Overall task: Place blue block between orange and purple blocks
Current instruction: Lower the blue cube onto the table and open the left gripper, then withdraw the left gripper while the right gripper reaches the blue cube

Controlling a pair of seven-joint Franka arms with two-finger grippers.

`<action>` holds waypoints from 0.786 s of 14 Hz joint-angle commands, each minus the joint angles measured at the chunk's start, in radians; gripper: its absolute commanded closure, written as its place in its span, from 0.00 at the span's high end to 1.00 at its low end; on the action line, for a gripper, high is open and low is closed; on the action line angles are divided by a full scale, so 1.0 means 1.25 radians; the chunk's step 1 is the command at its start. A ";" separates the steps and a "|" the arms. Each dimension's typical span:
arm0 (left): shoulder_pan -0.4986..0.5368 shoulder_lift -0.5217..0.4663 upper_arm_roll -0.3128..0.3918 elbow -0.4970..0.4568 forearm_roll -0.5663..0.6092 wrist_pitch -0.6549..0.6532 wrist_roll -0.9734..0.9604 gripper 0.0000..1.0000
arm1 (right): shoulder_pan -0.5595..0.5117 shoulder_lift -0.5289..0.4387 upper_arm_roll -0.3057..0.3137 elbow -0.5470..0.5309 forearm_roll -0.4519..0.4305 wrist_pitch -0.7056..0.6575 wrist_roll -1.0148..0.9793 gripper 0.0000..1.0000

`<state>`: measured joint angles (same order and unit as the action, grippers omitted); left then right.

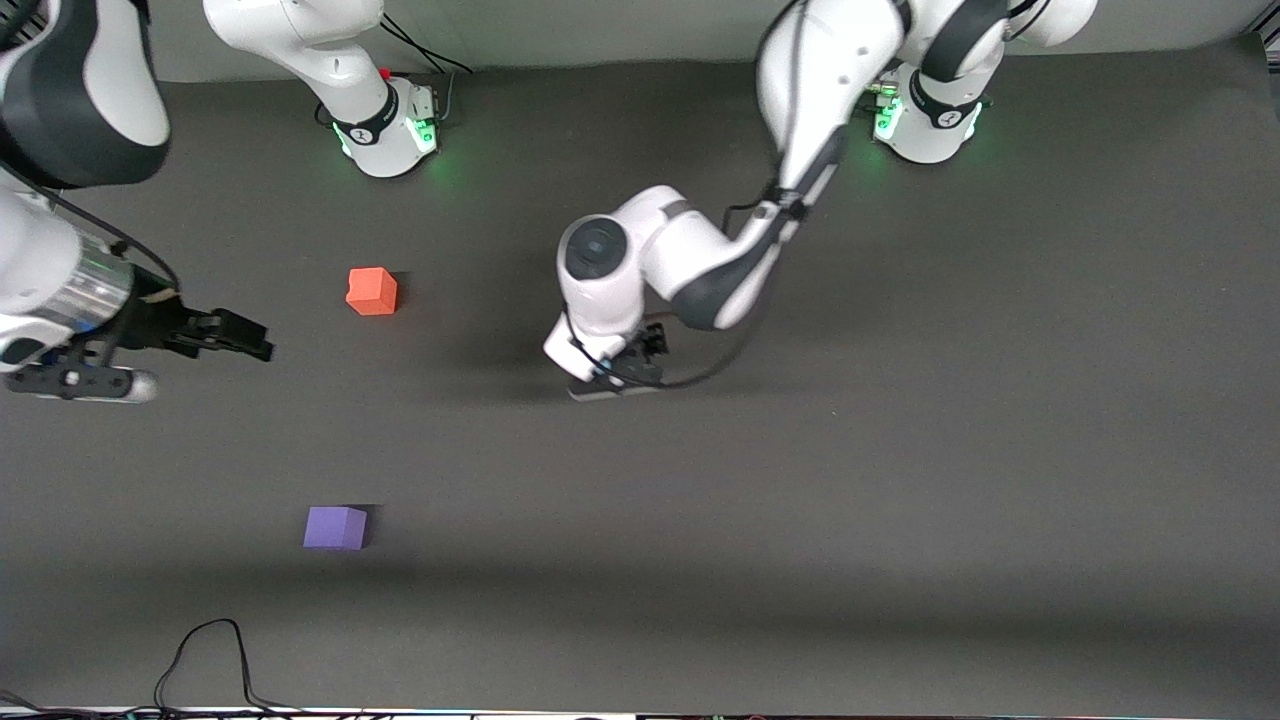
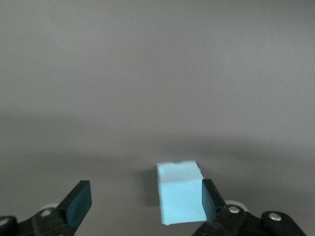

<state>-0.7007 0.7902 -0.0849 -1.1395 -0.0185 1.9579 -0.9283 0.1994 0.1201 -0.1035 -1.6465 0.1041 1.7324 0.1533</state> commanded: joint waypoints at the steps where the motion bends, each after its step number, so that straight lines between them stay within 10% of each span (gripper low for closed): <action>1: 0.170 -0.099 -0.038 -0.048 -0.082 -0.091 0.172 1.00 | 0.079 0.050 -0.006 0.009 0.030 0.050 0.022 1.00; 11: 0.558 -0.474 -0.029 -0.388 -0.010 -0.184 0.643 1.00 | 0.400 0.241 -0.006 -0.063 0.058 0.388 0.130 1.00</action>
<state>-0.0339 0.3377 -0.1093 -1.5062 -0.0725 1.7392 -0.1772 0.6346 0.3725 -0.0960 -1.6994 0.1569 2.1317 0.2875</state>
